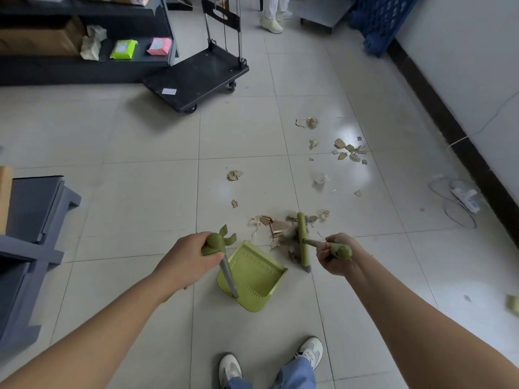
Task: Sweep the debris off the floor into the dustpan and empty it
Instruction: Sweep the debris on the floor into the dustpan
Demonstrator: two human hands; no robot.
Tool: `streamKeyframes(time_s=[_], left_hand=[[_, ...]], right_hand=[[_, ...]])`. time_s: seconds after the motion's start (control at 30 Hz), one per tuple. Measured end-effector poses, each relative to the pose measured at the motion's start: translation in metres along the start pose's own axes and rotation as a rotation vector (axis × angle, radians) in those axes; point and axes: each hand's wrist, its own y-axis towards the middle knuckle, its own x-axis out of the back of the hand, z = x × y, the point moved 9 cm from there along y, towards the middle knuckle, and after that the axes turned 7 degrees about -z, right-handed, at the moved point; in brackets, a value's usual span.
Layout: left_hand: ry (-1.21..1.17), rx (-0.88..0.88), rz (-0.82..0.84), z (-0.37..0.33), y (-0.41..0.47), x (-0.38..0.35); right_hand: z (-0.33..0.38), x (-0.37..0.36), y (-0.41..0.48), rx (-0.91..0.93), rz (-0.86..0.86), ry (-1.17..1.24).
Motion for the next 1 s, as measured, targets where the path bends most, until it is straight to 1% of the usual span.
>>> streamKeyframes(time_s=[0.3,0.67,0.87,1.0], left_hand=[[-0.010,0.008,-0.018,0.028,0.002,0.028],[0.005,-0.018,-0.029,0.039,0.015,0.045],[-0.002,-0.026,-0.030,0.043,0.016,0.051],[-0.005,-0.017,-0.029,0.047,0.015,0.054]], right_hand=[[-0.019,-0.035,0.002,0.013,0.059,-0.053],[-0.036,-0.045,-0.006,0.051,0.016,-0.202],[-0.037,-0.056,-0.019,0.080,0.020,-0.245],[-0.036,-0.072,-0.027,0.101,0.063,-0.260]])
